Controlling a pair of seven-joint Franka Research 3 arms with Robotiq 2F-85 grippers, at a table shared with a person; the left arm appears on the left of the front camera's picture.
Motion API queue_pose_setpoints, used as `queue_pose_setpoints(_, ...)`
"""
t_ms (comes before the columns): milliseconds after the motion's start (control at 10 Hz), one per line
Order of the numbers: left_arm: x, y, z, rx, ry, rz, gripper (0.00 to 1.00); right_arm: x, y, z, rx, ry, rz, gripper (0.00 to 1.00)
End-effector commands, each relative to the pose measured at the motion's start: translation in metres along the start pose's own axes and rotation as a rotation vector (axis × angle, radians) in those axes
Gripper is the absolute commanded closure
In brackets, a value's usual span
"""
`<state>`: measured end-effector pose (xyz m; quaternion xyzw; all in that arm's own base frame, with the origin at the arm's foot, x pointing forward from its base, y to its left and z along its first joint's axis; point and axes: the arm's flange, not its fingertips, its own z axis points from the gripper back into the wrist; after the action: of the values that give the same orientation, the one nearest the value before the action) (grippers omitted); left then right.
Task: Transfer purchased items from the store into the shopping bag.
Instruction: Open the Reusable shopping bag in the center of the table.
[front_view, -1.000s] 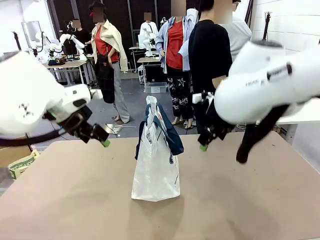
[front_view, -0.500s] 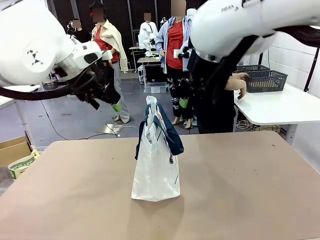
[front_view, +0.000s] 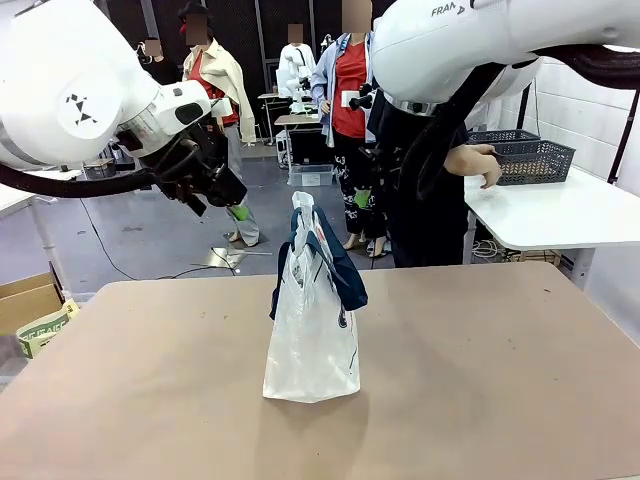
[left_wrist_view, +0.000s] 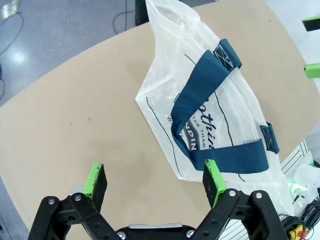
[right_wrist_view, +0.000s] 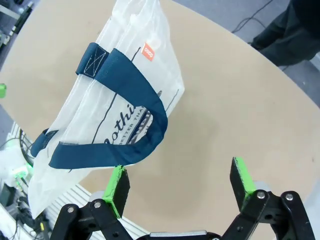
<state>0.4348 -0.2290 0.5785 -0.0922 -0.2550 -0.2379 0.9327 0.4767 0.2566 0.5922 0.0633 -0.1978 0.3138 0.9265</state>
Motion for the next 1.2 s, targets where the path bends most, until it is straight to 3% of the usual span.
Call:
queue_pose_setpoints(0, -0.002, -0.023, 0.0, -0.011, 0.051, 0.067, 0.0, 0.008, 0.016, -0.004, -0.001, 0.026, -0.061, 0.0)
queue_pose_setpoints(300, 0.005, -0.058, -0.002, -0.03, 0.113, 0.211, 0.0, 0.034, 0.04, -0.02, 0.012, 0.118, -0.146, 0.0)
queue_pose_setpoints(600, 0.007, -0.072, -0.019, -0.07, 0.138, 0.226, 0.0, 0.052, 0.048, -0.033, 0.064, 0.138, -0.188, 0.0)
queue_pose_setpoints(900, 0.004, -0.073, -0.019, -0.057, 0.136, 0.211, 0.0, 0.045, 0.048, -0.038, 0.053, 0.124, -0.168, 0.0)
queue_pose_setpoints(1100, 0.01, -0.079, -0.025, -0.097, 0.149, 0.216, 0.0, 0.053, 0.05, -0.042, 0.117, 0.155, -0.297, 0.0)
